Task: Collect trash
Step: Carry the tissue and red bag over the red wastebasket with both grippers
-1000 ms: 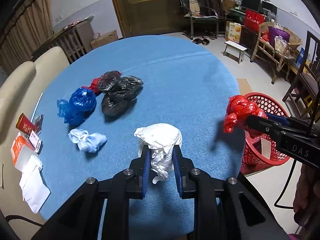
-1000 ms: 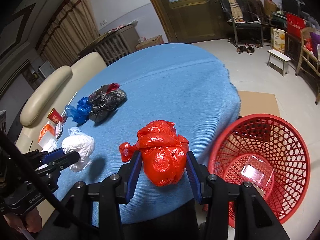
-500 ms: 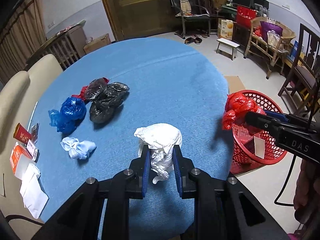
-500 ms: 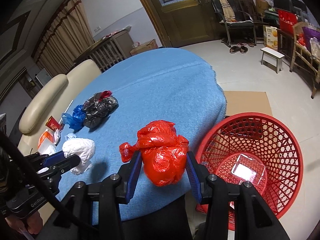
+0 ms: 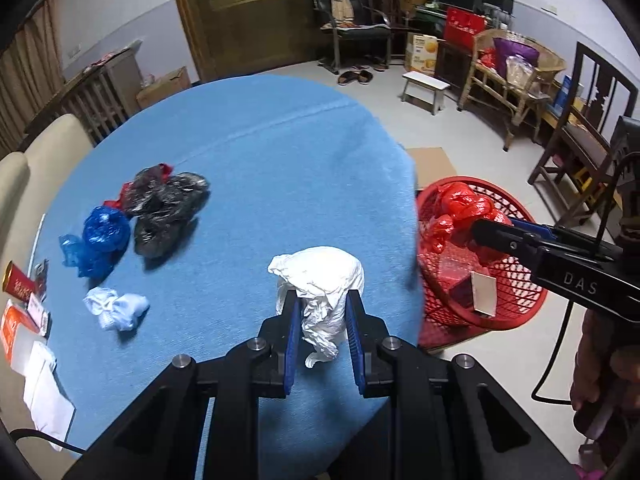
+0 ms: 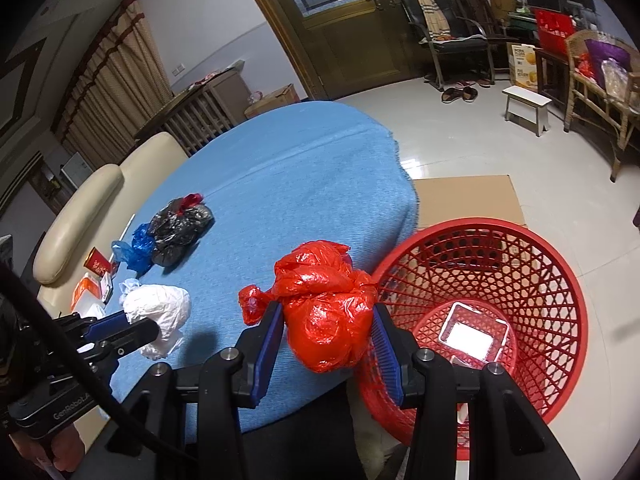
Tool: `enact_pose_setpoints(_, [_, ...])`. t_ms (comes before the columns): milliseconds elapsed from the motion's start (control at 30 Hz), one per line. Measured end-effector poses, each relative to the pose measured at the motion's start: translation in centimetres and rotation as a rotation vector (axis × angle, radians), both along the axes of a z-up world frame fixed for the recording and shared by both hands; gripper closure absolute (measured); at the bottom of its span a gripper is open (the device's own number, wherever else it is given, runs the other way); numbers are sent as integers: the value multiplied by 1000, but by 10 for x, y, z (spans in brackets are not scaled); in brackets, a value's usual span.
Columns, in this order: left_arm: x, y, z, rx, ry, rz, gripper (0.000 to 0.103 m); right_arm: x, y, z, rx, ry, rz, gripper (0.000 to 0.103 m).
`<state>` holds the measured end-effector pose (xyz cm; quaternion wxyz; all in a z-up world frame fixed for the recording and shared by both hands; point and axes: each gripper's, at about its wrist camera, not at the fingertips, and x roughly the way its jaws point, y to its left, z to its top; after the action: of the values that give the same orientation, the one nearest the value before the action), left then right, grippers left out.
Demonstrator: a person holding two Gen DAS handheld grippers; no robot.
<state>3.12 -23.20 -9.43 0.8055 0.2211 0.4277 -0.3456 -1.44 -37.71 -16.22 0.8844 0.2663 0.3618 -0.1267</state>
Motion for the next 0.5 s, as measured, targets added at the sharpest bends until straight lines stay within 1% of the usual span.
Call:
enact_pose_setpoints(333, [-14, -42, -5, 25, 24, -106, 79, -29, -29, -11, 17, 33, -77, 55])
enact_pose_setpoints(500, [-23, -63, -4, 49, 0, -157, 79, -44, -47, -18, 27, 53, -119, 55])
